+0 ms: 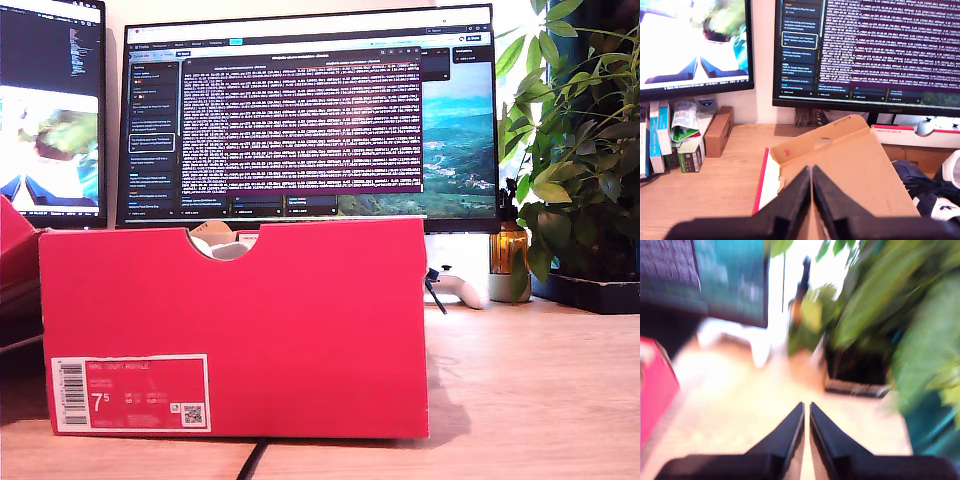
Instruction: Pack the blue shoes by picking the first shoe and placing it inside the red shoebox, left side, then picking and rotating the second shoe and placing it in the shoebox
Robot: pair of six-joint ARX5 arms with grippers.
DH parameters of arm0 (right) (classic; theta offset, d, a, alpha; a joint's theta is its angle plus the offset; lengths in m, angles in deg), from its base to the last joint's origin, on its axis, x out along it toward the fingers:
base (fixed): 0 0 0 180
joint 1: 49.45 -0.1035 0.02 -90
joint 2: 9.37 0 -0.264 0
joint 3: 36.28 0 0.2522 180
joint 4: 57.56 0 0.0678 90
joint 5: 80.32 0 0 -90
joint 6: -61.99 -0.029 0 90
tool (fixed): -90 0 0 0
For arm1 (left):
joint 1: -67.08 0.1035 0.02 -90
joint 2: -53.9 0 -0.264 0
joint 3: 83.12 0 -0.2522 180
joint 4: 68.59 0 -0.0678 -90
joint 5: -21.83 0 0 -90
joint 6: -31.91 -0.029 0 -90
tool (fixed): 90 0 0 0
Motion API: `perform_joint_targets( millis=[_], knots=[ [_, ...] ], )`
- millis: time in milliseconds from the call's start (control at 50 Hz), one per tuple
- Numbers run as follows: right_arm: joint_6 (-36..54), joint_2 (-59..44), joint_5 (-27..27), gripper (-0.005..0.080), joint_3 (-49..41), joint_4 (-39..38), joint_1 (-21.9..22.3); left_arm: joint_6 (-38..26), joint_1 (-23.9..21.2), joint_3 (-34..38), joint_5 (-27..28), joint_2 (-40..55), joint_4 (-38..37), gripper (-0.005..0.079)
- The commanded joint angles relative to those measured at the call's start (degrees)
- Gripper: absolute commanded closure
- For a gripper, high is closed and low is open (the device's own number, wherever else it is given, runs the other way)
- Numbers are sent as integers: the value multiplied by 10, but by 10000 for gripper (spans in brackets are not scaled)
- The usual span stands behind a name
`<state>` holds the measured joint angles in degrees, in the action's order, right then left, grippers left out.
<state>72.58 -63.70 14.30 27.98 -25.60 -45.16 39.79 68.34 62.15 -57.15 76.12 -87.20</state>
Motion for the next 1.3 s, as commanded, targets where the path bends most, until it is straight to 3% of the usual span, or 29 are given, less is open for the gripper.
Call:
perform_joint_targets(
  millis=[0,240,420,660,1000,1280],
  knots=[
    [1,11,14,765,-35,-23,14,-7,0,19,0,-2,8,762],
    [-18,61,21,765,-143,-194,18,-28,0,35,-31,-2,25,762],
    [-30,72,24,765,-219,-257,17,-38,0,62,-32,-14,69,762],
    [-33,127,30,765,-318,-311,17,-54,0,115,-42,-89,64,762],
    [-36,236,45,765,-405,-277,17,-55,0,155,-42,-231,-24,762],
    [-38,290,82,765,-438,-222,14,-53,0,170,-55,-229,-46,762]
  ],
)
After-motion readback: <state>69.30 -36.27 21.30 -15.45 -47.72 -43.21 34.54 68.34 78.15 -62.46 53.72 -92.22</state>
